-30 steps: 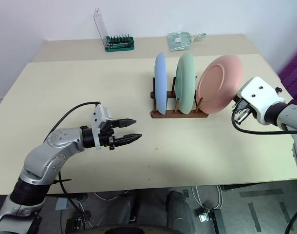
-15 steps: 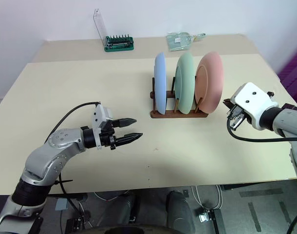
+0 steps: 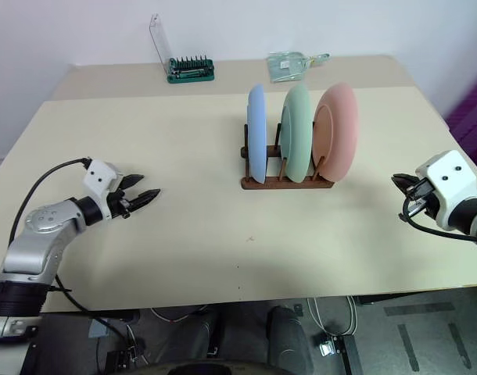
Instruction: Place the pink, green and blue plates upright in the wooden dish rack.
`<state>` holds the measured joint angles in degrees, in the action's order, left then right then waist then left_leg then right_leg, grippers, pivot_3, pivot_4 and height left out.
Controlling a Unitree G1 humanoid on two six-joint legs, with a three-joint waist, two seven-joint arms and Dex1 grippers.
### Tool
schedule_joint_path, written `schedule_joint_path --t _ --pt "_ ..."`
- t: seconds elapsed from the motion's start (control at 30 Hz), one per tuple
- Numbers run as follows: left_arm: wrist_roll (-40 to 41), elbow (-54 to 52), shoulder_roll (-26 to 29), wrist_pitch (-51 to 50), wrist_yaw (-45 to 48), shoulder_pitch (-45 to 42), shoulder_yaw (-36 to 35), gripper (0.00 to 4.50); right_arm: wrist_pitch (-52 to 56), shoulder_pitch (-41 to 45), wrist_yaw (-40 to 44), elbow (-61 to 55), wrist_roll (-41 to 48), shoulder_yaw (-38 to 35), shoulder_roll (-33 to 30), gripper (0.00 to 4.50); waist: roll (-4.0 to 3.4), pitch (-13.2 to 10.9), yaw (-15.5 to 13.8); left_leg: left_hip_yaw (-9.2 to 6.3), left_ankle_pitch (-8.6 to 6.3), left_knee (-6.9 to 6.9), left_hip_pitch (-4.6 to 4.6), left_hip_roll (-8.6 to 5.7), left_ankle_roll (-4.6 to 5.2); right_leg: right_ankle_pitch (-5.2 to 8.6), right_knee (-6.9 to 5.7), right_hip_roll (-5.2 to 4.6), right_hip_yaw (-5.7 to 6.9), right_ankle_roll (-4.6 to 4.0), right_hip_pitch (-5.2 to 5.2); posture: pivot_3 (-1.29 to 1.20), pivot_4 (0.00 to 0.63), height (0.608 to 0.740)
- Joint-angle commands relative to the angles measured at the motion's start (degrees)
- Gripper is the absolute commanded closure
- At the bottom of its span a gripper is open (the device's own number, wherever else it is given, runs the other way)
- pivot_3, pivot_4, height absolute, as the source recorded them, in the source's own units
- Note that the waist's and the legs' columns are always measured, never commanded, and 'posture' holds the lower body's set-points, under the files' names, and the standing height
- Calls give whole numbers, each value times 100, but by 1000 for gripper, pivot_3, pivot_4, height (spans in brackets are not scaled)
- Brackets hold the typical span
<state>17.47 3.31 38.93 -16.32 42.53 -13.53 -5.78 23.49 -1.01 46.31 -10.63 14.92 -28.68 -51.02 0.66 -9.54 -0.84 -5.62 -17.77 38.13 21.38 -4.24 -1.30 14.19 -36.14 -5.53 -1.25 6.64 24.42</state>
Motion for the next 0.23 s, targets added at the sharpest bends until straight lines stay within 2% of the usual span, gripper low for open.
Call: schedule_joint_path --t 0.03,0.23 --pt "-47 -65 -118 215 -96 -62 -119 1506 -272 -20 -8 68 40 28 103 4471 0 0 2 0 0 1 0 -1 0 0 0 -1 0 1 0 0 150 740" --pt "11 -737 -401 2 -261 328 -82 1506 -406 432 18 625 -13 444 68 4471 -1 1 53 1 0 0 -2 1 0 -2 -1 0 -3 3 1 0 150 740"
